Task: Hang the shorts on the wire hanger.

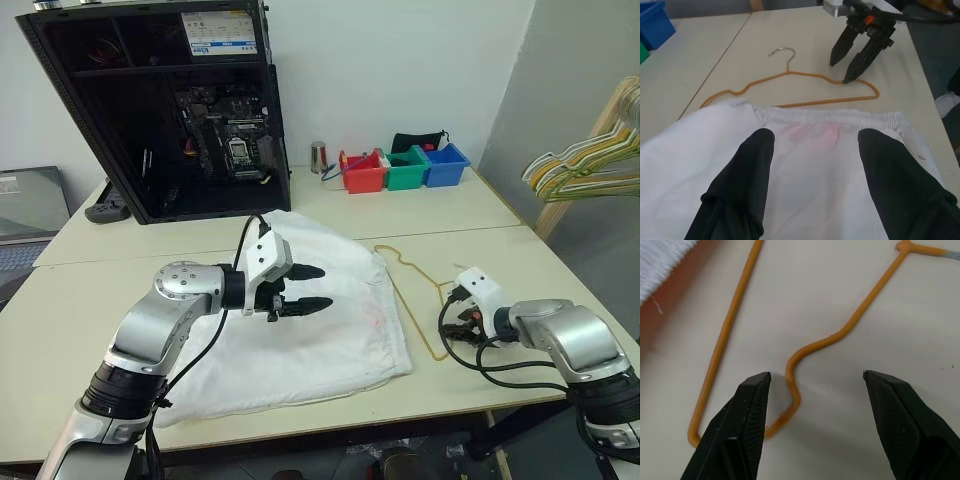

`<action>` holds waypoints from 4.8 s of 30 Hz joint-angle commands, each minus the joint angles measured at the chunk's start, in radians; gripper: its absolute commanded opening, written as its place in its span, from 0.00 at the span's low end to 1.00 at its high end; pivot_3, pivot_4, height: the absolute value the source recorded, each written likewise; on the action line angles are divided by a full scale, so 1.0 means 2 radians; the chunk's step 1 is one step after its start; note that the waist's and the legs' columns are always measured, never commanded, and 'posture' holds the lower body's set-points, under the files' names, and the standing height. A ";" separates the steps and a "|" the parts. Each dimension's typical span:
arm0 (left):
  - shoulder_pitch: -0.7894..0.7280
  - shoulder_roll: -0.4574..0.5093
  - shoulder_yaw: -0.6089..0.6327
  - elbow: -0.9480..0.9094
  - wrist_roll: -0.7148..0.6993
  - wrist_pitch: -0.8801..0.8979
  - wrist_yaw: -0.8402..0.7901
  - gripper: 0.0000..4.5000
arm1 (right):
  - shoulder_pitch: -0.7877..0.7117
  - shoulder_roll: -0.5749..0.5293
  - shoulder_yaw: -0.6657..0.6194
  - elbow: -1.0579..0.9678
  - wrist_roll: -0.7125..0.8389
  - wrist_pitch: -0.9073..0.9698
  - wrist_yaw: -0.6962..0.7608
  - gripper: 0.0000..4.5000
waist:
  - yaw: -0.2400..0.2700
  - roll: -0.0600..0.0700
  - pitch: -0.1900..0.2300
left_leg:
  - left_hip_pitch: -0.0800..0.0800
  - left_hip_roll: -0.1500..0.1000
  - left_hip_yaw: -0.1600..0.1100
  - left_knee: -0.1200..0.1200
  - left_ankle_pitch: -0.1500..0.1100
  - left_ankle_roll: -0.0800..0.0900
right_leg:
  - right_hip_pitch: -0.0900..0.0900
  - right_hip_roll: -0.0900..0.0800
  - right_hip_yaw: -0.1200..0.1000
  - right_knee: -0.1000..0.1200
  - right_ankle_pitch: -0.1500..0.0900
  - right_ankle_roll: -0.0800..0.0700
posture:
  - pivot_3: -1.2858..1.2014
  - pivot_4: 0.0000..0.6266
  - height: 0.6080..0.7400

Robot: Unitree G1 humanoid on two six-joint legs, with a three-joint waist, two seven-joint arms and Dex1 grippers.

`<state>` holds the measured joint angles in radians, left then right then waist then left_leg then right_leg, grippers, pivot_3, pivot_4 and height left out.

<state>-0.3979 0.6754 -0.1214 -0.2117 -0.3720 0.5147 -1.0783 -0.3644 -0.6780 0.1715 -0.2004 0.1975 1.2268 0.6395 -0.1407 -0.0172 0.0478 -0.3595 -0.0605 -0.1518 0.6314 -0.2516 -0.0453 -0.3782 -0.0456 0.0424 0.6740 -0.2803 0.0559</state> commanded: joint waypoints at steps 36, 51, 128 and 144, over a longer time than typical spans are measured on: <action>-0.287 0.037 0.070 0.256 -0.047 0.065 -0.055 0.65 | -0.083 -0.171 0.070 0.170 -0.275 -0.655 -0.090 0.01 | -0.020 0.003 0.000 | -0.002 0.000 0.004 0.000 0.000 0.000 | 0.001 0.002 0.000 -0.006 0.002 0.002 | 0.44 0.00 1.00; -0.343 -0.020 -0.006 0.441 0.061 -0.086 -0.125 0.74 | -0.187 -0.103 0.090 0.177 -0.432 -0.850 -0.171 0.00 | -0.036 0.003 0.000 | -0.002 0.000 0.000 0.000 0.001 -0.001 | 0.000 0.002 0.001 -0.006 0.002 0.002 | 0.43 0.00 1.00; -0.252 -0.001 -0.055 0.462 0.296 -0.573 0.089 0.00 | -0.188 -0.044 0.030 0.080 -0.202 -0.466 0.192 0.59 | -0.052 0.003 -0.001 | -0.002 -0.004 -0.004 0.001 0.000 0.000 | 0.002 -0.004 -0.002 -0.004 0.003 0.000 | 0.43 0.00 1.00; -0.234 -0.007 -0.051 0.427 0.277 -0.574 0.086 0.00 | -0.201 -0.032 0.050 0.133 -0.232 -0.489 0.166 0.59 | -0.052 0.003 -0.001 | -0.002 -0.005 -0.005 0.001 0.000 0.000 | 0.002 -0.005 -0.002 -0.004 0.003 0.000 | 0.44 0.00 1.00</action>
<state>-0.8526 0.6605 -0.2479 0.6744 0.2122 -0.6370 -0.9090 -0.7337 -0.7423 0.2786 0.0534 -0.2548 0.2675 0.9944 -0.2456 -0.0116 0.0464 -0.3631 -0.0712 -0.1611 0.6343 -0.2513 -0.0448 -0.3738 -0.0557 0.0383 0.6666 -0.2744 0.0561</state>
